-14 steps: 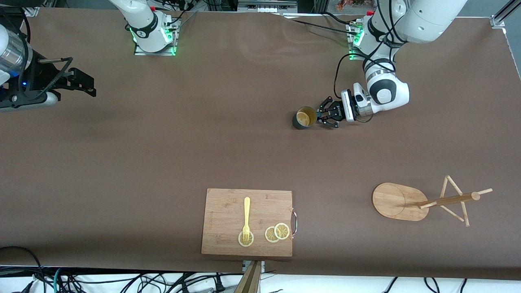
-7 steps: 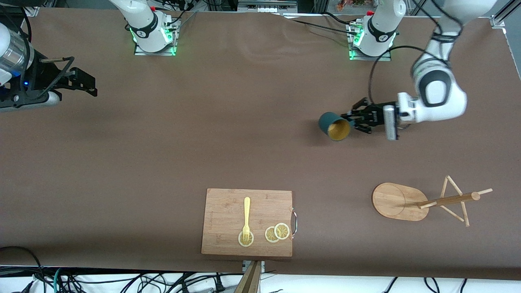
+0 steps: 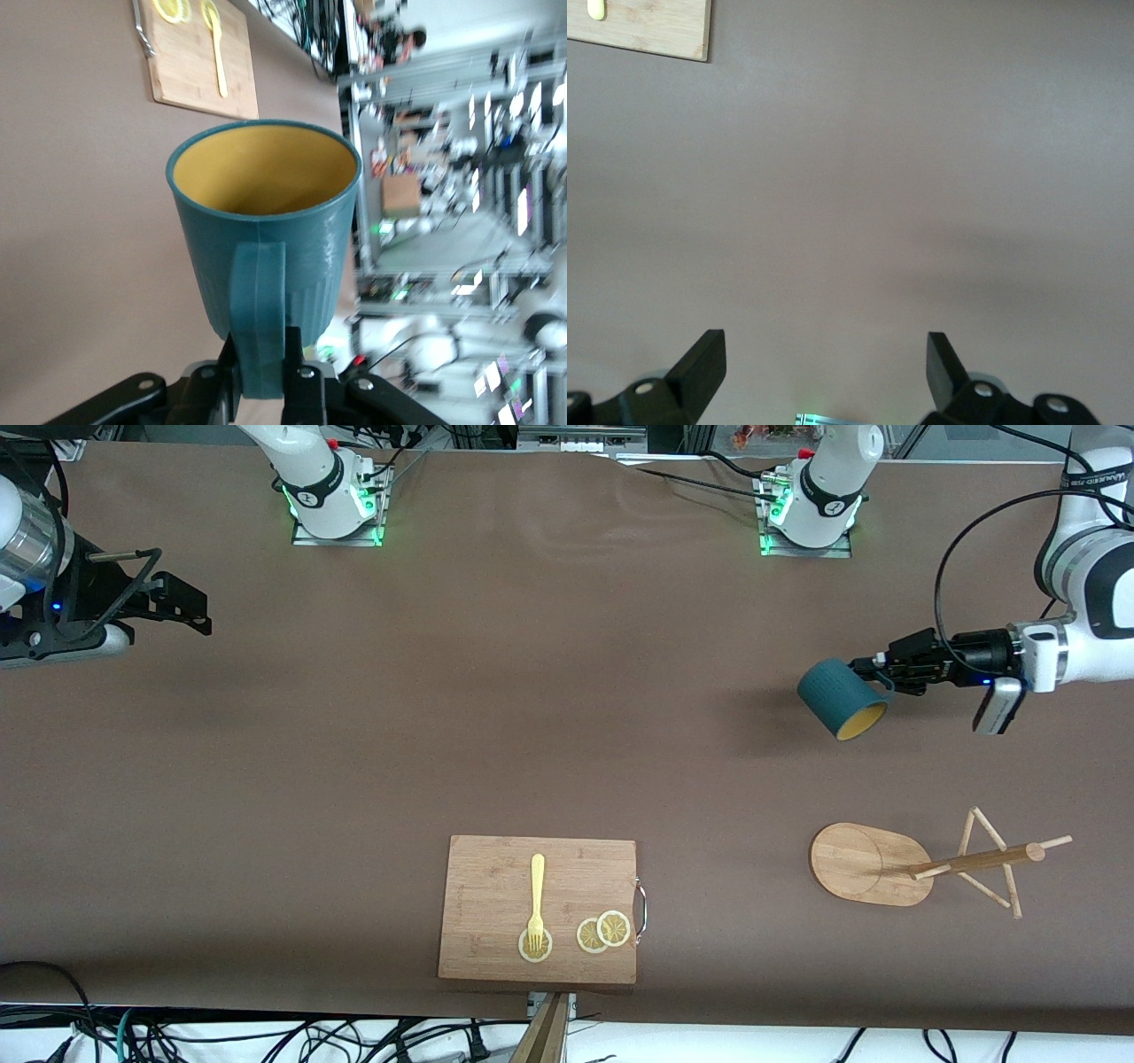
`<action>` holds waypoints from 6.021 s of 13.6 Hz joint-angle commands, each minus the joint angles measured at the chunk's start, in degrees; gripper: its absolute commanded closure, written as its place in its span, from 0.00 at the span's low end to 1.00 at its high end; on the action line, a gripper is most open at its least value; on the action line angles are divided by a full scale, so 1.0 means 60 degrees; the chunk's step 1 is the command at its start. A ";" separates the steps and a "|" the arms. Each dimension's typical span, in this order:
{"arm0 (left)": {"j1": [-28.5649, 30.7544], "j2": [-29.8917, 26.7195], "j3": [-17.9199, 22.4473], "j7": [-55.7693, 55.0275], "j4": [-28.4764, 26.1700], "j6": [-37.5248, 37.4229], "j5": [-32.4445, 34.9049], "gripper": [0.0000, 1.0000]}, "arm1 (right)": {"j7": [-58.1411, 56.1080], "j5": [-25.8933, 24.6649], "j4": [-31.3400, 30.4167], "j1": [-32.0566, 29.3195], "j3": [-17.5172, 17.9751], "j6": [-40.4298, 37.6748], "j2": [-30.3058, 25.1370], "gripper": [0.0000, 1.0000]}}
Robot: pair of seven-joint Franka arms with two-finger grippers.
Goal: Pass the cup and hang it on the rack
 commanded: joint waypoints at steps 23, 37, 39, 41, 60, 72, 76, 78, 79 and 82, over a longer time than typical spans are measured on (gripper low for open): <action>0.1867 0.4612 0.0015 -0.3887 0.3156 -0.2200 -0.5887 1.00 | -0.0042 -0.0073 0.0170 -0.0035 0.0067 -0.0187 -0.0004 0.00; 0.2117 0.5169 0.0029 -0.2894 0.3156 -0.2259 -0.5858 0.00 | -0.0056 -0.0073 0.0141 -0.0050 0.0038 -0.0187 0.0025 0.00; 0.2131 0.5068 0.0029 -0.2848 0.3156 -0.2361 -0.5567 0.00 | -0.0056 -0.0073 0.0141 -0.0050 0.0038 -0.0187 0.0025 0.00; 0.2219 0.4717 0.0044 -0.2847 0.3156 -0.2390 -0.4342 0.00 | -0.0071 -0.0073 0.0141 -0.0050 0.0023 -0.0187 0.0025 0.00; -0.1572 0.1845 0.0059 -0.5777 0.7375 -0.1763 0.8389 0.00 | -0.0042 -0.0058 0.0126 -0.0065 0.0009 -0.0348 0.0039 0.00; -0.2484 0.0486 -0.0378 -0.7688 0.8141 -0.2171 1.0431 0.00 | -0.0027 -0.0058 0.0170 -0.0050 0.0038 -0.0363 0.0025 0.00; -0.1900 -0.0397 -0.0993 -0.8224 0.6789 -0.1834 1.0358 0.00 | -0.0027 -0.0058 0.0170 -0.0050 0.0023 -0.0363 0.0025 0.00; -0.1823 -0.0354 -0.1289 -0.8267 0.6861 -0.1906 1.0401 0.00 | -0.0027 -0.0058 0.0170 -0.0050 0.0023 -0.0348 0.0025 0.00; -0.1911 -0.0281 -0.1303 -0.8267 0.6935 -0.1936 1.0474 0.00 | -0.0042 -0.0058 0.0170 -0.0050 0.0023 -0.0348 0.0025 0.00; -0.1897 -0.0133 -0.1333 -0.8253 0.6950 -0.1922 1.0460 0.00 | -0.0042 -0.0058 0.0170 -0.0050 0.0023 -0.0348 0.0025 0.00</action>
